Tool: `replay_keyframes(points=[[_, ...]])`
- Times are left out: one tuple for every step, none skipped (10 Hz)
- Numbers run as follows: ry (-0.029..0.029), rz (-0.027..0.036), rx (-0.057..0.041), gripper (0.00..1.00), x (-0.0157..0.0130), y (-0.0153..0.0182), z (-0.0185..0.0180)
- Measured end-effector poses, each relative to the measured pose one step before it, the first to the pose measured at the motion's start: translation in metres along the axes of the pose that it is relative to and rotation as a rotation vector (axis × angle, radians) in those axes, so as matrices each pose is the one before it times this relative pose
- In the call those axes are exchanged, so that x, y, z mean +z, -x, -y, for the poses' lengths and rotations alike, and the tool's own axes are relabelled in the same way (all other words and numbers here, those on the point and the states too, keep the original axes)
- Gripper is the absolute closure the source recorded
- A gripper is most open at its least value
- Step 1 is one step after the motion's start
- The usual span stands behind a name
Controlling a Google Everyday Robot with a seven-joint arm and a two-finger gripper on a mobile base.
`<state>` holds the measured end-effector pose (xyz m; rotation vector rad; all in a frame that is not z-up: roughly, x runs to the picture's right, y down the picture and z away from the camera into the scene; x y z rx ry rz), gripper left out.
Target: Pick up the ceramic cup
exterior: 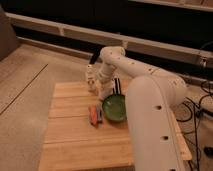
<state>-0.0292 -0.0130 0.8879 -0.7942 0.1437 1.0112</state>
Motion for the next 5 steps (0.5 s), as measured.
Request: replay_keyframes(points=[[-0.02293, -0.00523, 0.00051, 1.0, -0.01239, 0.00475, -0.00763], [-0.04039, -0.00853, -0.00048, 1.0, -0.01915, 0.00507, -0.01025], [-0.04692, -0.02439, -0.00104, 1.0, -0.01782, -0.00137, -0.00716], [-0.05127, -0.01587, 0.00015, 1.0, -0.02156, -0.00116, -0.00627], [-0.05149, -0.0157, 0.00186, 1.0, -0.02435, -0.00303, -0.006]])
